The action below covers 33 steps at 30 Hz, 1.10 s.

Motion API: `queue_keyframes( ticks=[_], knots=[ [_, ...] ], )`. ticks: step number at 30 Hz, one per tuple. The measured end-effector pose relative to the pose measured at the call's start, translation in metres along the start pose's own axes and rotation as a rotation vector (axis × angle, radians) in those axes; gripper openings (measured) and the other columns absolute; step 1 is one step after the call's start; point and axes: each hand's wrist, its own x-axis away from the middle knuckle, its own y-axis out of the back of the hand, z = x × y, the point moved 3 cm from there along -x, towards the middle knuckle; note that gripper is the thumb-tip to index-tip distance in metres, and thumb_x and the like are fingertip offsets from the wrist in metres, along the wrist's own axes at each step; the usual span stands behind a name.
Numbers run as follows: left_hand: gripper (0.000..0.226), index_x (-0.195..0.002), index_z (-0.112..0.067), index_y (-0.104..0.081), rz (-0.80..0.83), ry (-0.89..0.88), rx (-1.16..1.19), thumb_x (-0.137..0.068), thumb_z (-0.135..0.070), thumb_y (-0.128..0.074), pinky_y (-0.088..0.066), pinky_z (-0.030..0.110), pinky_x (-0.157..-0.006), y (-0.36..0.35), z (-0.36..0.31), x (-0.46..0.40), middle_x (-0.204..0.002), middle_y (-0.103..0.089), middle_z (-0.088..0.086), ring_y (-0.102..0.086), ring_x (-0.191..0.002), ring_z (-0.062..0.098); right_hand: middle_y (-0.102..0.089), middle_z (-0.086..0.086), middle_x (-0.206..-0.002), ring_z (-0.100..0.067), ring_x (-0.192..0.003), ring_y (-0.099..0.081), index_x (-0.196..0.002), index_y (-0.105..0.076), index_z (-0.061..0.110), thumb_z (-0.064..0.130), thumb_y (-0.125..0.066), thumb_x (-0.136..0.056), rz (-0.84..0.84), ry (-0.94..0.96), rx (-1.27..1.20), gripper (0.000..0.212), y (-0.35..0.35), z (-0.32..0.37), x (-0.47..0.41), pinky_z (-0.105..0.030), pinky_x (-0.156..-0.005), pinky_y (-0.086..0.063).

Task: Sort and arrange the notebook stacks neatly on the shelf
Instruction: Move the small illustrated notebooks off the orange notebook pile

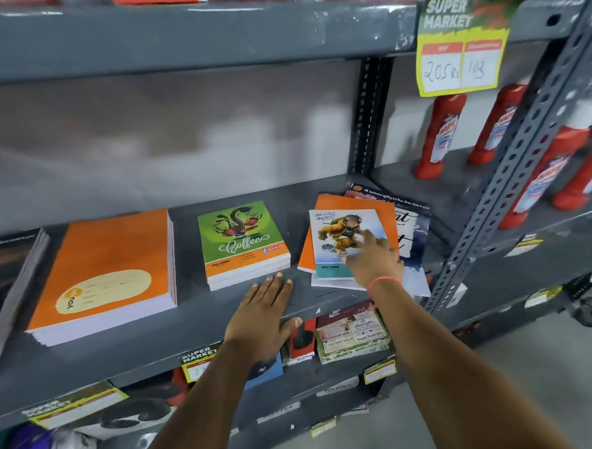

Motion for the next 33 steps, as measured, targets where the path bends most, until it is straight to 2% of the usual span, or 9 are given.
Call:
queue_keyframes(
  ticks=[6, 14, 16, 19, 22, 24, 28, 30, 33],
  knots=[
    [0.069, -0.146, -0.020, -0.002, 0.073, -0.002, 0.120, -0.091, -0.054, -0.026, 0.000, 0.030, -0.118, 0.011, 0.015, 0.013, -0.158, 0.002, 0.000, 0.001, -0.146, 0.015, -0.037, -0.014, -0.145, -0.033, -0.131, -0.036, -0.141, -0.028, 0.008, 0.056, -0.065, -0.073, 0.121, -0.244, -0.057, 0.091, 0.000, -0.011, -0.007, -0.043, -0.106, -0.036],
    [0.067, -0.146, -0.019, -0.007, -0.013, 0.111, 0.148, -0.092, -0.053, -0.026, -0.002, 0.026, -0.118, 0.012, 0.062, 0.050, -0.158, -0.005, 0.000, -0.004, -0.145, 0.013, -0.029, -0.015, -0.149, -0.035, -0.136, -0.027, -0.142, -0.026, 0.011, 0.053, -0.074, -0.065, 0.180, -0.372, -0.073, 0.101, 0.006, -0.035, -0.014, -0.044, -0.110, -0.026],
    [0.070, -0.146, -0.019, -0.006, -0.018, 0.136, 0.129, -0.090, -0.058, -0.017, -0.001, 0.027, -0.118, 0.013, 0.067, 0.054, -0.158, -0.005, 0.000, -0.004, -0.145, 0.014, -0.038, -0.015, -0.144, -0.034, -0.132, -0.036, -0.140, -0.031, 0.006, 0.046, -0.075, -0.069, 0.201, -0.371, -0.090, 0.092, 0.011, -0.039, -0.017, -0.042, -0.108, -0.030],
    [0.104, -0.146, -0.019, -0.005, -0.025, 0.138, 0.126, -0.062, -0.074, 0.021, -0.001, 0.028, -0.118, 0.014, 0.070, 0.058, -0.158, -0.005, 0.001, -0.004, -0.145, 0.015, -0.055, -0.016, -0.119, -0.030, -0.110, -0.052, -0.121, -0.050, -0.004, 0.020, -0.072, -0.076, 0.174, -0.373, -0.221, 0.056, 0.025, -0.041, -0.020, -0.039, -0.097, -0.045],
    [0.115, -0.146, -0.019, -0.004, -0.045, 0.138, 0.124, -0.052, -0.074, 0.031, -0.002, 0.029, -0.118, 0.012, 0.070, 0.059, -0.158, -0.005, 0.001, -0.005, -0.145, 0.015, -0.050, -0.009, -0.076, -0.024, -0.082, -0.049, -0.083, -0.052, 0.004, 0.005, -0.063, -0.082, 0.099, -0.290, -0.459, 0.011, 0.050, -0.030, -0.021, -0.028, -0.061, -0.047],
    [0.109, -0.146, -0.020, -0.004, -0.051, 0.143, 0.132, -0.057, -0.074, 0.027, -0.002, 0.029, -0.117, 0.011, 0.070, 0.058, -0.158, -0.005, 0.000, -0.005, -0.145, 0.015, -0.049, -0.007, -0.066, -0.025, -0.073, -0.051, -0.064, -0.049, 0.007, 0.002, -0.062, -0.083, 0.058, -0.278, -0.662, 0.024, 0.064, -0.016, -0.023, -0.027, -0.054, -0.045],
    [0.070, -0.146, -0.020, -0.007, -0.045, 0.139, 0.161, -0.089, -0.060, -0.014, -0.003, 0.027, -0.117, 0.012, 0.072, 0.056, -0.158, -0.007, -0.001, -0.006, -0.145, 0.014, -0.058, -0.018, -0.081, -0.029, -0.090, -0.060, -0.066, -0.052, 0.001, -0.002, -0.065, -0.080, 0.093, -0.244, -0.990, 0.019, 0.068, 0.018, -0.022, -0.044, -0.082, -0.053],
    [0.065, -0.146, -0.020, -0.009, -0.044, 0.131, 0.168, -0.092, -0.054, -0.022, -0.004, 0.026, -0.116, 0.013, 0.076, 0.058, -0.158, -0.008, -0.002, -0.007, -0.145, 0.012, -0.062, -0.016, -0.088, -0.028, -0.094, -0.060, -0.082, -0.056, -0.003, -0.005, -0.063, -0.080, 0.192, -0.217, -1.170, 0.007, 0.057, 0.042, -0.016, -0.037, -0.076, -0.052],
    [0.063, -0.146, -0.021, -0.011, -0.083, 0.144, 0.152, -0.092, -0.053, -0.022, -0.001, 0.022, -0.113, 0.011, 0.084, 0.065, -0.158, -0.010, -0.004, -0.008, -0.145, 0.011, -0.061, -0.018, -0.102, -0.029, -0.089, -0.061, -0.094, -0.055, -0.002, -0.005, -0.064, -0.079, 0.309, -0.186, -1.239, 0.018, 0.028, 0.079, -0.008, -0.035, -0.078, -0.050]
  ],
)
